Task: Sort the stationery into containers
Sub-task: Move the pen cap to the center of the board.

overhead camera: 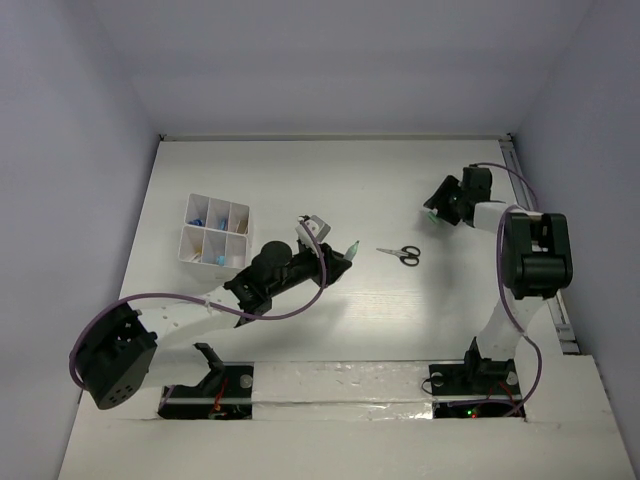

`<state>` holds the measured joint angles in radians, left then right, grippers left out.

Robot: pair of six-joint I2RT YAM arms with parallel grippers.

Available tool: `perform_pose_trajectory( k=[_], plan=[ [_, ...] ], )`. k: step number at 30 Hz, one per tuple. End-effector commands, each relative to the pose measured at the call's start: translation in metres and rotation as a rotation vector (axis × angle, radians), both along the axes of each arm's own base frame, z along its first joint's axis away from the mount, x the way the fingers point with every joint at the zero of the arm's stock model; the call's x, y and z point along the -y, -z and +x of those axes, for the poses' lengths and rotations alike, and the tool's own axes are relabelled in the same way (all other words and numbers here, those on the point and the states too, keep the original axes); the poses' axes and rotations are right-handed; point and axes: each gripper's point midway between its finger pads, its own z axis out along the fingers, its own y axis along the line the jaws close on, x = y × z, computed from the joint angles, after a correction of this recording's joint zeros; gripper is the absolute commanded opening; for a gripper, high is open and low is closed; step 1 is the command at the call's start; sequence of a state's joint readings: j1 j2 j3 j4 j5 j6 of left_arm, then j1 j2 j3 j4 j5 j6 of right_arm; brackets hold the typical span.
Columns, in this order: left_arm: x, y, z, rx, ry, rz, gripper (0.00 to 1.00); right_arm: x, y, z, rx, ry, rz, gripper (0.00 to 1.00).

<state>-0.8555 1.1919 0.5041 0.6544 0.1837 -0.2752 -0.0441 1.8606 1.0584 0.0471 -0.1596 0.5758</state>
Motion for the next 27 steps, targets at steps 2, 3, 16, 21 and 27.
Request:
perform_pose_trajectory(
  k=[2,3,16,21,27],
  plan=[
    [0.001,-0.021,0.001,0.048,0.006,-0.063,0.00,-0.032,0.003,0.013,-0.007,-0.140,-0.001,0.55],
    [0.002,-0.021,0.001,0.048,0.006,-0.063,0.00,-0.038,0.011,0.006,-0.051,-0.176,-0.011,0.55],
    [0.001,-0.018,0.003,0.046,-0.004,-0.051,0.00,-0.137,-0.012,-0.011,-0.022,-0.475,-0.047,0.53],
    [0.003,-0.016,0.002,0.041,0.005,-0.053,0.00,-0.110,-0.063,-0.016,0.090,-0.359,-0.145,0.60],
    [0.003,-0.017,0.002,0.041,0.005,-0.053,0.00,-0.068,-0.062,-0.040,0.096,-0.168,-0.137,0.68]
  ],
)
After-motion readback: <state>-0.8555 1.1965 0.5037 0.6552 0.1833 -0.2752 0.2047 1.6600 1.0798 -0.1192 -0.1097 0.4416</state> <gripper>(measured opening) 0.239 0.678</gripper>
